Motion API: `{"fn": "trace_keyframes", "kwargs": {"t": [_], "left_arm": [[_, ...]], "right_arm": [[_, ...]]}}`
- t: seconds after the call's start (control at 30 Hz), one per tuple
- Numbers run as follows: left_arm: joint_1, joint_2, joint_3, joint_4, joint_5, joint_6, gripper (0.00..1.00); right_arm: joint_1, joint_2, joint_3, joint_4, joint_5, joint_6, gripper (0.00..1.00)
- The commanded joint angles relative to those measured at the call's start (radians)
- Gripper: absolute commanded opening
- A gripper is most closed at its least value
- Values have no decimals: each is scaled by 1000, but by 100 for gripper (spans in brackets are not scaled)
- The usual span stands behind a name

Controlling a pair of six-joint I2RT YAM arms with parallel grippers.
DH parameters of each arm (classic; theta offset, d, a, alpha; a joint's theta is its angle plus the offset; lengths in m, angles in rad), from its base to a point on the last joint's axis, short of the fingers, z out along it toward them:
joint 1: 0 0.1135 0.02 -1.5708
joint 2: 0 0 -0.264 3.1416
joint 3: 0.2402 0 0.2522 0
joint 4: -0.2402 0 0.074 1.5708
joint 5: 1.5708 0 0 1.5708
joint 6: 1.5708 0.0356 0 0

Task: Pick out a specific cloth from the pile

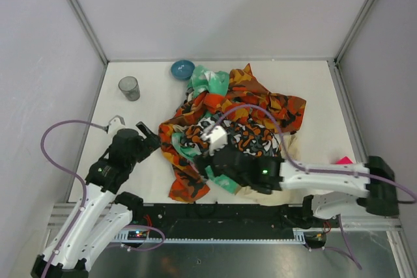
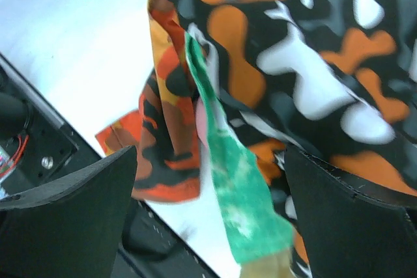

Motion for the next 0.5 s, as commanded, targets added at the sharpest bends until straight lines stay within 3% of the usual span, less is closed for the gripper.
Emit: {"fn": "trace_keyframes", "kwargs": {"t": [0.0, 0.3, 0.47], "left_arm": [[0, -50, -19, 4, -52, -39, 100], [-1, -178, -62, 0, -103, -68, 100], [0, -187, -65, -5, -119, -73, 100]], "right_arm": [[34, 213, 158, 112, 120, -32, 99], [4, 682, 405, 217, 124, -178, 99], [-38, 918, 608, -24, 117, -139, 100]]}}
